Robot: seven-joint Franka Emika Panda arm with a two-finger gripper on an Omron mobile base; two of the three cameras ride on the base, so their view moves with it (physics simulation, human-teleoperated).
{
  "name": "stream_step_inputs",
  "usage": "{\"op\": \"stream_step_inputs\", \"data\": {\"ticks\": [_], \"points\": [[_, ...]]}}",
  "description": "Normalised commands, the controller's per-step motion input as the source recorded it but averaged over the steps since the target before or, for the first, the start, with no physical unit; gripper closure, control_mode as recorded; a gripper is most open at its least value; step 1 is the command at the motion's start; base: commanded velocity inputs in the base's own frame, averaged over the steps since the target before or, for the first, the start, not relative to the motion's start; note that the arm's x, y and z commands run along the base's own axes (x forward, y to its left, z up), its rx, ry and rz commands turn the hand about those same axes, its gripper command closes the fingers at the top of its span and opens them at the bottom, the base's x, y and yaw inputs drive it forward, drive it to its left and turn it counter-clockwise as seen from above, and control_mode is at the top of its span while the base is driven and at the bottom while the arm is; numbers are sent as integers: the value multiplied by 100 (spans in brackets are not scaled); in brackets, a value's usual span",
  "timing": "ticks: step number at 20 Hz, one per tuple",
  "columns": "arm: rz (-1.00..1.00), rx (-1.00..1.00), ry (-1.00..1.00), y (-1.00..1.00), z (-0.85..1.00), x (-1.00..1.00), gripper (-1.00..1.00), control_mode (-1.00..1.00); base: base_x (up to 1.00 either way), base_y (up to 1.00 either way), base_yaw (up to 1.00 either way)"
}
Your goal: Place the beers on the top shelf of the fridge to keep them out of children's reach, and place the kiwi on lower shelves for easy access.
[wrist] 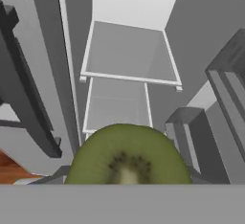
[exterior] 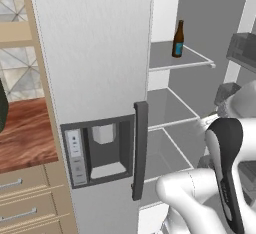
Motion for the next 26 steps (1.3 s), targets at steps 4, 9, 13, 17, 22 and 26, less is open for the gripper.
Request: {"op": "stream_step_inputs", "data": {"ticks": [4, 9, 13, 17, 22, 26], "points": [[1, 0, -1, 0, -21, 52, 100, -100, 0, 0, 0], [5, 0, 0, 0, -23, 52, 100, -100, 0, 0, 0], [10, 0, -1, 0, -33, 40, 100, -100, 0, 0, 0], [12, 0, -5, -8, -38, 33, 100, -100, 0, 0, 0], [10, 0, 0, -7, -18, 30, 100, -100, 0, 0, 0], [9, 0, 0, 0, -11, 30, 100, -100, 0, 0, 0]]}}
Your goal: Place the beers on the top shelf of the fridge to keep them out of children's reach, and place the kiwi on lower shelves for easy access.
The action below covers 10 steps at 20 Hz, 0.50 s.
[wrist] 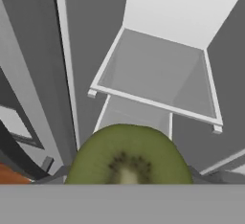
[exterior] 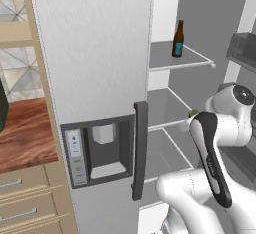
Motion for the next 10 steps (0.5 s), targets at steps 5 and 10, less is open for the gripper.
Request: {"op": "stream_step_inputs", "data": {"ticks": [5, 10], "points": [[15, 0, 0, -8, -20, 30, 100, -100, 0, 0, 0], [17, 0, 0, -11, -25, 30, 100, -100, 0, 0, 0]]}}
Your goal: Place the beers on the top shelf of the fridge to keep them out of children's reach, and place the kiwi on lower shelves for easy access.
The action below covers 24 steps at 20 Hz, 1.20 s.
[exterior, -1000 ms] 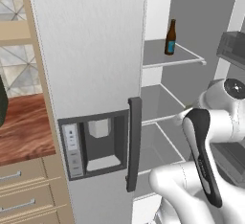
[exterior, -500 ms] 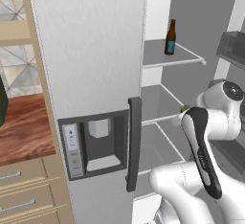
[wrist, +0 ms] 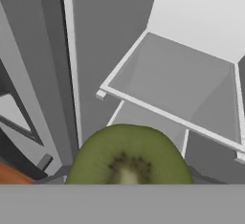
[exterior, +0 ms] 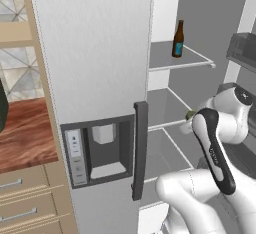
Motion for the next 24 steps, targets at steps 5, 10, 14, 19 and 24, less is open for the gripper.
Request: {"op": "stream_step_inputs", "data": {"ticks": [5, 10, 14, 19, 24], "points": [[13, 0, 0, 0, -21, 34, 100, -100, 0, 0, 0], [12, -2, 0, 0, -20, 35, 100, -100, 0, 0, 0], [12, -3, 0, 0, -23, 33, 100, -100, 0, 0, 0], [9, -7, 0, 5, -26, 36, 100, -100, 0, 0, 0], [8, -7, 0, 8, -26, 35, 100, -100, 0, 0, 0]]}}
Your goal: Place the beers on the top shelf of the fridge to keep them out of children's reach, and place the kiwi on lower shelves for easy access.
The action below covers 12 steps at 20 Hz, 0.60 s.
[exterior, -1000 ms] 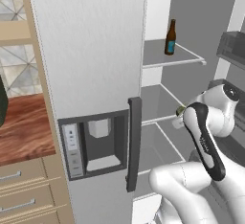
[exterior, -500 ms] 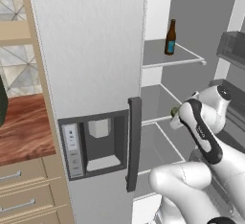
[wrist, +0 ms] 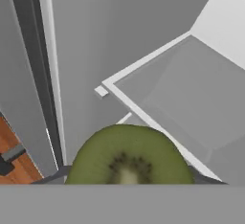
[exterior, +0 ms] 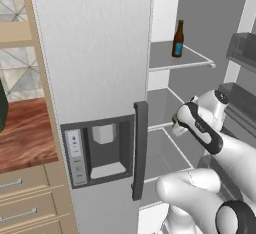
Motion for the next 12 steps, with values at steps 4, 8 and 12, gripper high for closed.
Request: {"op": "stream_step_inputs", "data": {"ticks": [4, 8, 12], "points": [[10, -1, 0, 0, -18, 35, 100, -100, 0, 0, 0], [9, 0, 0, 0, -12, 39, 100, -100, 0, 0, 0], [7, 0, 0, 0, -9, 42, 100, -100, 0, 0, 0]]}}
